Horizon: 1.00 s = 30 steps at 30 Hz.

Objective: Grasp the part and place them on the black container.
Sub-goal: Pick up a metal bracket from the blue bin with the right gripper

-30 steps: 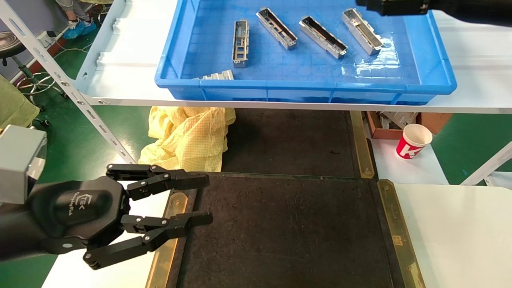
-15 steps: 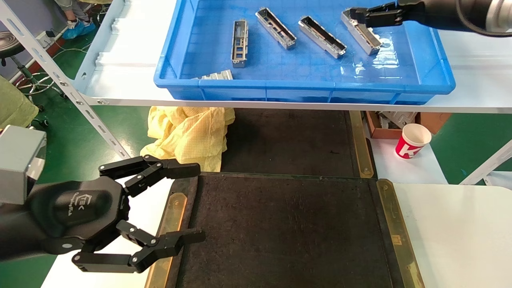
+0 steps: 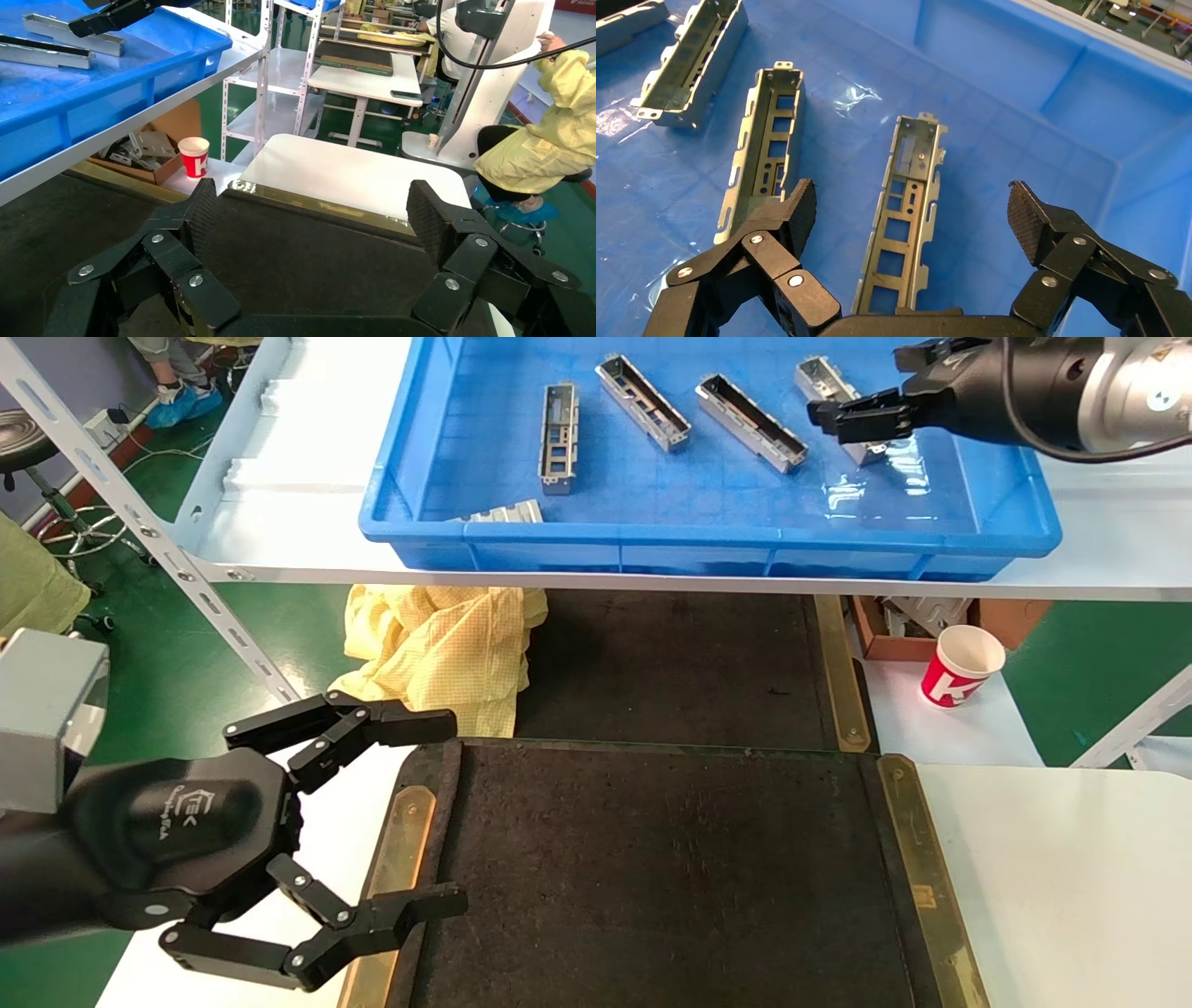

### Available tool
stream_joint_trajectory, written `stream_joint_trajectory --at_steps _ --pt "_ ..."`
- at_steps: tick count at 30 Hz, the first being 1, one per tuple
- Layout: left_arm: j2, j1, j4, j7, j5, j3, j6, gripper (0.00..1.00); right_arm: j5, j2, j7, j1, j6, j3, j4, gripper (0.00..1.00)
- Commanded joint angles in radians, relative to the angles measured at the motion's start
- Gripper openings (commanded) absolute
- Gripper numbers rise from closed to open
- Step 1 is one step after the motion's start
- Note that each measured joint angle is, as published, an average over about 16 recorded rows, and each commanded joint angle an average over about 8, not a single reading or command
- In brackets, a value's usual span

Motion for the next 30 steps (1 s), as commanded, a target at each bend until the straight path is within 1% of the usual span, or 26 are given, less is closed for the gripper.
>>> stream_joint_trajectory --at_steps 1,15,30 --pt "0.000 0.000 0.000 0.000 0.000 0.000 0.000 1.00 -0.001 -0.003 -0.001 -0.002 0.005 -0.001 -0.004 0.00" --pt "0.000 0.000 0.000 0.000 0.000 0.000 0.000 1.00 0.002 -0.011 -0.018 -0.019 0.019 0.001 -0.006 0.00" --pt "0.000 0.000 0.000 0.000 0.000 0.000 0.000 1.00 0.017 -0.012 -0.015 -0.038 0.030 0.012 -0.013 0.00"
